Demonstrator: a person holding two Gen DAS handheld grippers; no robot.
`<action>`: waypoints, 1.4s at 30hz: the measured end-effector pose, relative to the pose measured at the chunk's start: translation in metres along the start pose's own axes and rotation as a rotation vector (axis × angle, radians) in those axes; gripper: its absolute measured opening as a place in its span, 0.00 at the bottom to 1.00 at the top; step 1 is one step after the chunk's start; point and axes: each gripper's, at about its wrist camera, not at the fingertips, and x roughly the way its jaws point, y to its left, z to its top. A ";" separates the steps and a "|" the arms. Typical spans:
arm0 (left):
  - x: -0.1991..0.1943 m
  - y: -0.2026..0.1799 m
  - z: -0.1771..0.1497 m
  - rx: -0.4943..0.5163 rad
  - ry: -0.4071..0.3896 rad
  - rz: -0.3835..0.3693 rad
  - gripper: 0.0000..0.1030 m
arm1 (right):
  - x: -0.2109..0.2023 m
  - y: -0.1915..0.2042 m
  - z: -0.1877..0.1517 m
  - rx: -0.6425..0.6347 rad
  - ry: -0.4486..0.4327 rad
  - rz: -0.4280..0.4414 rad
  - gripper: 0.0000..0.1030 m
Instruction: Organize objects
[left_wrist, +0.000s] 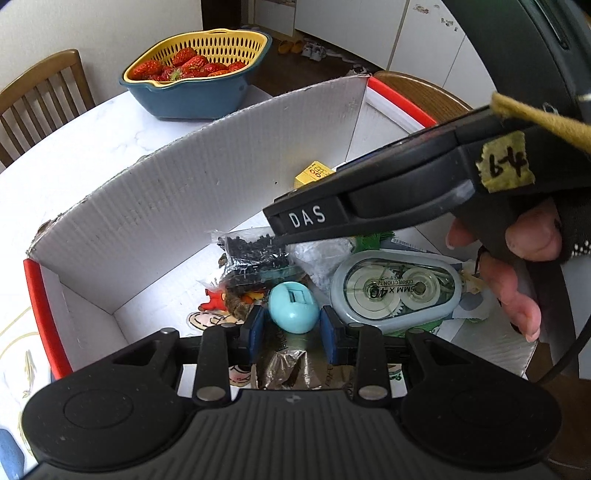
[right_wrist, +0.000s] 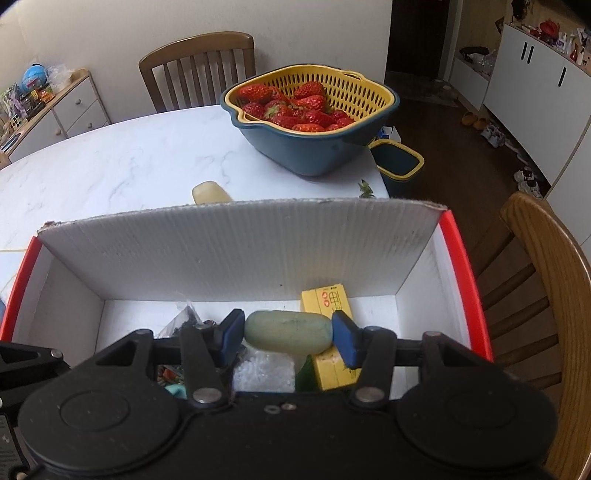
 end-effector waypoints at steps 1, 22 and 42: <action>-0.001 0.000 0.000 0.000 0.000 0.002 0.30 | -0.002 0.000 -0.001 0.003 -0.004 0.002 0.53; -0.051 -0.002 -0.015 0.013 -0.145 0.000 0.62 | -0.073 0.002 -0.010 0.056 -0.144 0.046 0.71; -0.130 0.030 -0.063 0.003 -0.340 -0.007 0.82 | -0.167 0.014 -0.075 0.095 -0.358 0.121 0.92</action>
